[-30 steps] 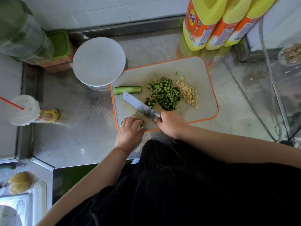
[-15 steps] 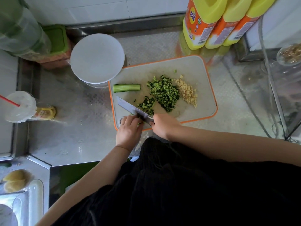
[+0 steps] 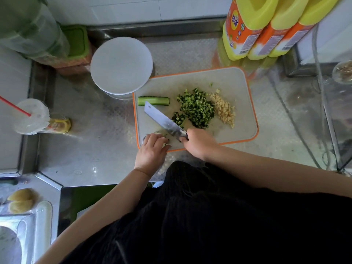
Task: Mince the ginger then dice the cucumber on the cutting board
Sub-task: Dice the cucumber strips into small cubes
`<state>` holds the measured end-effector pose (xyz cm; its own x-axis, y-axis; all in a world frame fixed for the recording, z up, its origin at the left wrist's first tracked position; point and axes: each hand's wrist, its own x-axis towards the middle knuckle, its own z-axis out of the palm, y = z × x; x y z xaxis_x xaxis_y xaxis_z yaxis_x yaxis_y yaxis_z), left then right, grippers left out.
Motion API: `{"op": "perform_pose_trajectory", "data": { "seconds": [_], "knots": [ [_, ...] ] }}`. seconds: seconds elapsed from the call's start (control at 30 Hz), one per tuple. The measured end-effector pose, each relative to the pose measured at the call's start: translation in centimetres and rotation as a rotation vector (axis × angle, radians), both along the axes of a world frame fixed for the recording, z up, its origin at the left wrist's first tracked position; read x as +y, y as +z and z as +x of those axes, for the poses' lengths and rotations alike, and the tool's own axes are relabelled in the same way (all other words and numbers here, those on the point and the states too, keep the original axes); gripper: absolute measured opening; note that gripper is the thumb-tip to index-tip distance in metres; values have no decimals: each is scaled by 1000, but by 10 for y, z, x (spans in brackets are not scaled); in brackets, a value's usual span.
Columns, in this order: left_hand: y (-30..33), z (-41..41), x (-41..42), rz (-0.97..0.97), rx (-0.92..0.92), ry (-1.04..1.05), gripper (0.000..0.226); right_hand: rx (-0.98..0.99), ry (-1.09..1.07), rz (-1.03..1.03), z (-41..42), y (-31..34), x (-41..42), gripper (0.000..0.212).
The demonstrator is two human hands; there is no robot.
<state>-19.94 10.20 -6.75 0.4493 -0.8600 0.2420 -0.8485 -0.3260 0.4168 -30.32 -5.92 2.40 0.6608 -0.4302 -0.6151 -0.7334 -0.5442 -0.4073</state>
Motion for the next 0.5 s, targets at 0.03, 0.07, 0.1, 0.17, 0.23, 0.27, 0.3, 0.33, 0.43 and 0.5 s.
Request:
{"op": "perform_pose_trajectory", "data": {
  "seconds": [0.03, 0.07, 0.1, 0.17, 0.23, 0.27, 0.3, 0.33, 0.43, 0.5],
  "knots": [
    [1, 1, 1, -4, -8, -7, 26, 2, 18, 3, -1, 1, 4, 26],
    [2, 2, 1, -4, -16, -16, 26, 1, 34, 1, -2, 2, 8, 25],
    [3, 3, 1, -4, -22, -28, 26, -5, 44, -8, -1, 2, 11, 25],
    [3, 6, 1, -1, -20, -55, 25, -11, 50, -27, 0, 3, 14, 23],
    [3, 8, 0, 8, 10, -60, 23, -3, 63, -37, 2, 4, 15, 23],
    [2, 8, -1, 9, 27, -54, 21, 3, 73, -40, 3, 4, 16, 24],
    [2, 9, -1, 6, 38, -49, 19, 8, 79, -41, 4, 3, 17, 24],
    [1, 9, -1, 2, 41, -50, 17, 13, 80, -41, 4, 2, 18, 24],
    [2, 9, -2, -4, 34, -60, 17, 35, 77, -28, 6, -5, 19, 17],
    [2, 10, -2, -5, 27, -64, 16, 48, 62, -8, 10, -6, 17, 15]
  ]
}}
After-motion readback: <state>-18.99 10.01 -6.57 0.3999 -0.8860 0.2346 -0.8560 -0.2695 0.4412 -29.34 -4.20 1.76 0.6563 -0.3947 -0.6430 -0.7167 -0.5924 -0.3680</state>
